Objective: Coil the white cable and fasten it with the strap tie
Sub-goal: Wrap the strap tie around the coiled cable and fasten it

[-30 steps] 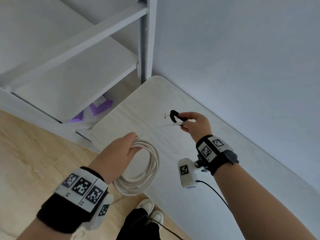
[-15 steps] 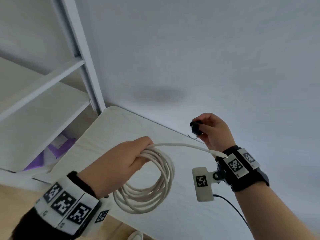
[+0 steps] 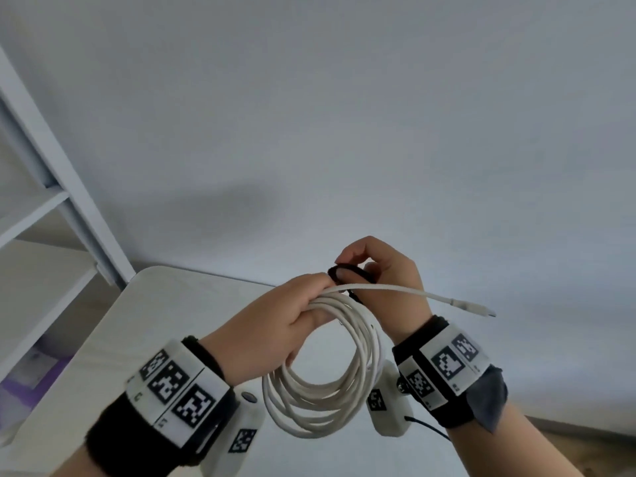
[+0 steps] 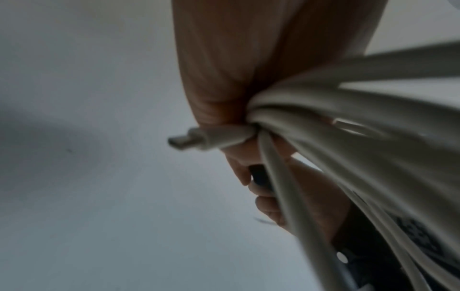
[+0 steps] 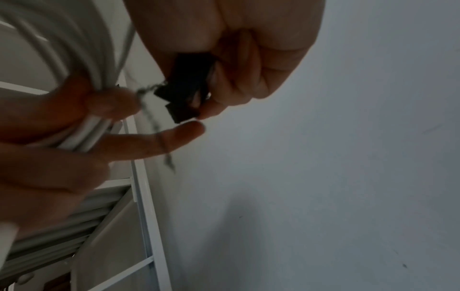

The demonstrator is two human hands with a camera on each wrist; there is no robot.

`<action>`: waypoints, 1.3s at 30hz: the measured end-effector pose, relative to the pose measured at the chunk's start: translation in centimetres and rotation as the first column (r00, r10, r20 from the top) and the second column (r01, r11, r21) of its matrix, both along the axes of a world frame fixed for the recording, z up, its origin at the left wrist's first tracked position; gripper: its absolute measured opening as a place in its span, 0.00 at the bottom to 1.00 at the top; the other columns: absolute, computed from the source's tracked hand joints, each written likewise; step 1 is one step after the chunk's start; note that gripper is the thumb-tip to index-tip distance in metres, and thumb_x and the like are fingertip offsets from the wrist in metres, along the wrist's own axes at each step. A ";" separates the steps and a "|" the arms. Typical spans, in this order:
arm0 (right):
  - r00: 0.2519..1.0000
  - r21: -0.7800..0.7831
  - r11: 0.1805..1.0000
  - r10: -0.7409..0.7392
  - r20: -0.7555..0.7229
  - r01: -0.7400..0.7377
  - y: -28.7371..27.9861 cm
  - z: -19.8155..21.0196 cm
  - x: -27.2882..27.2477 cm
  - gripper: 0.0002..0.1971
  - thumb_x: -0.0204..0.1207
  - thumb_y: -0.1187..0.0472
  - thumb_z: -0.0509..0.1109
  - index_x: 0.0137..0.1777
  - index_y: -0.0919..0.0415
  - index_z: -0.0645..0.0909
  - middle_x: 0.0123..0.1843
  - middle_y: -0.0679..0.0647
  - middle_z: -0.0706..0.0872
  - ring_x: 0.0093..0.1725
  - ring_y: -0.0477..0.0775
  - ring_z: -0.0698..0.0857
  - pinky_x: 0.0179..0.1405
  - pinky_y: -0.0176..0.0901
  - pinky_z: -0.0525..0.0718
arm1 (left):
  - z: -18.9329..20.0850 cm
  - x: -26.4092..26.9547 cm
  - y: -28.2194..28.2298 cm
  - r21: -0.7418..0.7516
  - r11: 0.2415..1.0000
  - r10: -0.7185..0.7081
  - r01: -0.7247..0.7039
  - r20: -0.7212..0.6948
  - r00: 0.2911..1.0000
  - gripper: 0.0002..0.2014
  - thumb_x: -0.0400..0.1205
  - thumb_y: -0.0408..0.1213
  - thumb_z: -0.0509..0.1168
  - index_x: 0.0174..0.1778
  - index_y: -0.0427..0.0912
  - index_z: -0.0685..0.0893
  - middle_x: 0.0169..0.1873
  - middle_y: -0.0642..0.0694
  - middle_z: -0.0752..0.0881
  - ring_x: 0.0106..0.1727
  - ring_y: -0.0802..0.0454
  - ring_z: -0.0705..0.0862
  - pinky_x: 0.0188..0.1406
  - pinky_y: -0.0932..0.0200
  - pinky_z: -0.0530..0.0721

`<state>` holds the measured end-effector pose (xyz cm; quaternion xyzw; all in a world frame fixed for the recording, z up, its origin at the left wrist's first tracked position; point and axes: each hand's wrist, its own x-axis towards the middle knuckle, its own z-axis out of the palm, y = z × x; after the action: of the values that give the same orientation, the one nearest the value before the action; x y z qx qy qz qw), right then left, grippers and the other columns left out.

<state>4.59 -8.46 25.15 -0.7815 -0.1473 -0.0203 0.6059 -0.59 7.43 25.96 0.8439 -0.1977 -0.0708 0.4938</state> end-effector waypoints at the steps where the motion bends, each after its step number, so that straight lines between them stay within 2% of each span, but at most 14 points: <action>1: 1.000 -0.010 1.000 -0.008 0.015 0.008 -0.1 0.1 -0.2 0.10 0.68 0.71 0.72 0.36 0.54 0.81 0.33 0.55 0.87 0.28 0.53 0.80 0.24 0.44 0.82 | 0.0 0.1 -0.5 -0.021 1.000 -0.009 0.009 -0.008 1.000 0.04 0.84 0.39 0.57 0.48 0.51 0.76 0.22 0.61 0.79 0.17 0.59 0.72 0.22 0.68 0.72; 5: 0.999 0.020 0.999 -0.049 0.015 0.048 -0.3 0.7 -0.6 0.09 0.65 0.67 0.73 0.37 0.51 0.79 0.35 0.60 0.85 0.32 0.61 0.81 0.28 0.56 0.83 | 0.1 0.4 -1.6 -0.103 0.995 0.009 -0.012 -0.031 0.999 0.05 0.84 0.38 0.57 0.48 0.53 0.77 0.16 0.53 0.74 0.17 0.57 0.71 0.22 0.68 0.72; 8: 0.996 -0.067 0.996 -0.056 0.063 0.060 -0.7 0.9 -0.3 0.11 0.64 0.64 0.75 0.36 0.48 0.78 0.33 0.64 0.85 0.27 0.52 0.79 0.27 0.46 0.79 | 0.2 0.4 -1.7 -0.125 0.992 0.030 -0.032 -0.019 0.999 0.05 0.84 0.39 0.57 0.49 0.45 0.77 0.17 0.52 0.73 0.17 0.55 0.72 0.23 0.69 0.72; 10: 0.997 -0.100 0.993 -0.056 0.059 0.062 -0.9 0.8 -0.1 0.10 0.64 0.62 0.76 0.35 0.48 0.77 0.30 0.64 0.82 0.26 0.46 0.75 0.26 0.40 0.76 | 0.4 0.4 -1.8 -0.115 0.993 0.027 -0.027 0.002 1.000 0.05 0.84 0.39 0.57 0.49 0.43 0.76 0.18 0.54 0.76 0.17 0.57 0.72 0.23 0.68 0.73; 13: 1.000 -0.070 0.997 -0.013 0.020 0.014 -0.7 0.5 -0.3 0.07 0.64 0.55 0.73 0.39 0.53 0.79 0.34 0.68 0.84 0.30 0.53 0.79 0.31 0.53 0.80 | 0.6 0.3 -1.8 -0.080 0.996 0.035 -0.034 0.016 0.999 0.05 0.84 0.37 0.56 0.50 0.44 0.76 0.24 0.64 0.81 0.16 0.61 0.71 0.23 0.69 0.72; 16: 0.999 -0.008 0.999 0.036 -0.039 -0.036 -0.6 0.1 -0.3 0.12 0.65 0.52 0.70 0.45 0.56 0.78 0.40 0.70 0.85 0.34 0.56 0.82 0.36 0.54 0.82 | 0.6 0.2 -1.6 -0.044 0.998 0.046 -0.045 0.027 0.999 0.04 0.84 0.36 0.56 0.50 0.45 0.76 0.26 0.68 0.81 0.16 0.61 0.72 0.23 0.67 0.73; 18: 0.997 0.015 0.998 0.067 -0.045 -0.066 -0.6 -0.1 -0.3 0.11 0.68 0.53 0.70 0.46 0.57 0.77 0.40 0.69 0.86 0.35 0.56 0.83 0.36 0.51 0.82 | 0.5 0.0 -1.5 -0.027 0.998 0.058 -0.057 0.039 0.998 0.04 0.84 0.36 0.56 0.50 0.46 0.76 0.26 0.67 0.81 0.16 0.61 0.72 0.23 0.67 0.73; 21: 0.995 0.022 0.995 0.099 -0.032 -0.099 -0.6 -0.2 -0.2 0.03 0.74 0.62 0.69 0.42 0.55 0.77 0.35 0.55 0.84 0.34 0.51 0.82 0.33 0.43 0.81 | 0.5 -0.1 -1.2 -0.021 0.997 0.080 -0.079 0.053 0.995 0.04 0.84 0.35 0.56 0.50 0.45 0.76 0.25 0.66 0.81 0.16 0.61 0.72 0.22 0.66 0.73; 23: 0.992 0.046 0.992 0.115 -0.044 -0.113 -0.6 -0.3 -0.3 0.06 0.74 0.64 0.70 0.38 0.55 0.78 0.33 0.51 0.83 0.32 0.49 0.81 0.32 0.40 0.81 | 0.4 -0.1 -1.0 -0.011 0.996 0.091 -0.091 0.062 0.994 0.04 0.84 0.34 0.57 0.49 0.45 0.76 0.25 0.67 0.81 0.16 0.61 0.72 0.21 0.67 0.72; 27: 0.991 0.120 0.985 0.127 -0.036 -0.122 -0.8 -0.3 -0.5 0.06 0.71 0.71 0.71 0.39 0.59 0.80 0.35 0.53 0.84 0.33 0.45 0.83 0.33 0.35 0.83 | 0.1 -0.2 -0.8 -0.004 0.993 0.114 -0.114 0.090 0.989 0.03 0.84 0.34 0.57 0.48 0.42 0.76 0.27 0.69 0.80 0.17 0.61 0.73 0.21 0.69 0.72; 31: 0.991 0.132 0.983 0.131 -0.010 -0.129 -1.0 -0.9 -0.5 0.12 0.67 0.75 0.74 0.48 0.63 0.82 0.46 0.62 0.87 0.43 0.57 0.86 0.43 0.45 0.87 | 0.2 0.0 -0.5 -0.041 0.988 0.155 -0.152 0.102 0.983 0.03 0.84 0.34 0.57 0.46 0.41 0.76 0.24 0.61 0.78 0.17 0.60 0.72 0.21 0.65 0.73; 33: 0.991 0.115 0.985 0.131 -0.008 -0.129 -1.0 -1.0 -0.8 0.13 0.67 0.76 0.73 0.50 0.63 0.83 0.46 0.62 0.88 0.42 0.53 0.88 0.42 0.41 0.86 | 0.4 0.1 -0.4 -0.077 0.981 0.184 -0.176 0.107 0.977 0.04 0.83 0.35 0.57 0.45 0.44 0.76 0.20 0.58 0.78 0.17 0.59 0.72 0.22 0.61 0.75; 36: 0.985 0.079 0.983 0.167 -0.034 -0.164 -0.6 -1.3 -1.6 0.11 0.70 0.76 0.70 0.41 0.58 0.84 0.35 0.49 0.87 0.33 0.39 0.85 0.35 0.28 0.81 | 0.9 0.6 -0.4 -0.120 0.967 0.239 -0.225 0.115 0.964 0.05 0.83 0.37 0.57 0.47 0.44 0.78 0.17 0.55 0.77 0.17 0.57 0.72 0.24 0.57 0.76; 39: 0.982 -0.020 0.987 0.158 -0.102 -0.161 -0.1 -2.1 -1.9 0.12 0.74 0.71 0.68 0.37 0.53 0.83 0.36 0.44 0.86 0.32 0.32 0.83 0.35 0.22 0.77 | 0.9 1.4 -0.4 -0.064 0.955 0.297 -0.290 0.159 0.942 0.06 0.83 0.37 0.58 0.46 0.40 0.78 0.19 0.53 0.76 0.18 0.60 0.73 0.25 0.62 0.74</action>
<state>2.68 -8.58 23.08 -0.7756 -0.1794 0.0696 0.6012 0.78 6.98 26.82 0.8568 -0.1119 0.0785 0.4972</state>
